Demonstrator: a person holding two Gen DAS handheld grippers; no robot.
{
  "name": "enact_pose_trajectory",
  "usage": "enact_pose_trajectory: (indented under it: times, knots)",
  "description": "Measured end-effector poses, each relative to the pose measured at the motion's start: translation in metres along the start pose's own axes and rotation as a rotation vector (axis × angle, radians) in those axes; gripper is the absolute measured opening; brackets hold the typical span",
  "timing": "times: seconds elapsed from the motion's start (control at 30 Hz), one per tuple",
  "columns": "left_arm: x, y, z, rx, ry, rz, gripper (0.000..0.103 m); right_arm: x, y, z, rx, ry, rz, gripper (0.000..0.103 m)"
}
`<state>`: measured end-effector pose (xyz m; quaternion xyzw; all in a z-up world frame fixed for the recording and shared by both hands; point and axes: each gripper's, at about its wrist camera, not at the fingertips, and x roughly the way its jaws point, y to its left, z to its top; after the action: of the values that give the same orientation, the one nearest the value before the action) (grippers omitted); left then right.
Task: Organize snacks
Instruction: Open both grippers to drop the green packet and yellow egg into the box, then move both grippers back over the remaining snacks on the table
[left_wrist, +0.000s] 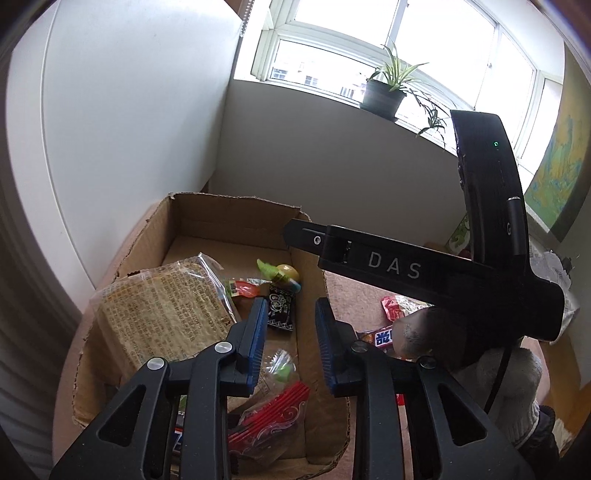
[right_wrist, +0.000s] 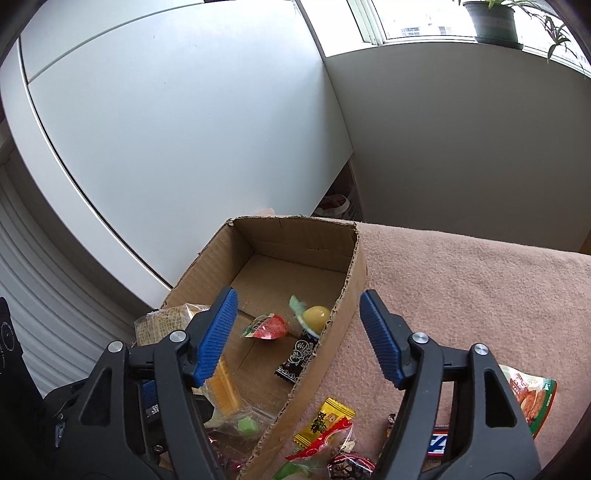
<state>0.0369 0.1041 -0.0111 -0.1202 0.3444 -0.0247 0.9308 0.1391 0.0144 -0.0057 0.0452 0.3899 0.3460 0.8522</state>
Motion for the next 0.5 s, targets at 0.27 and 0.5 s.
enact_pose_trajectory:
  times: [0.27,0.5]
  knots:
    - [-0.004,-0.007,-0.004,0.023,-0.008,0.012,0.041,-0.016,-0.001,-0.001,-0.018,-0.029,-0.030,0.083]
    - [-0.008,-0.014,-0.007,0.024,-0.017,0.016,0.046,-0.036,-0.013,-0.005,-0.050,-0.041,-0.103,0.088]
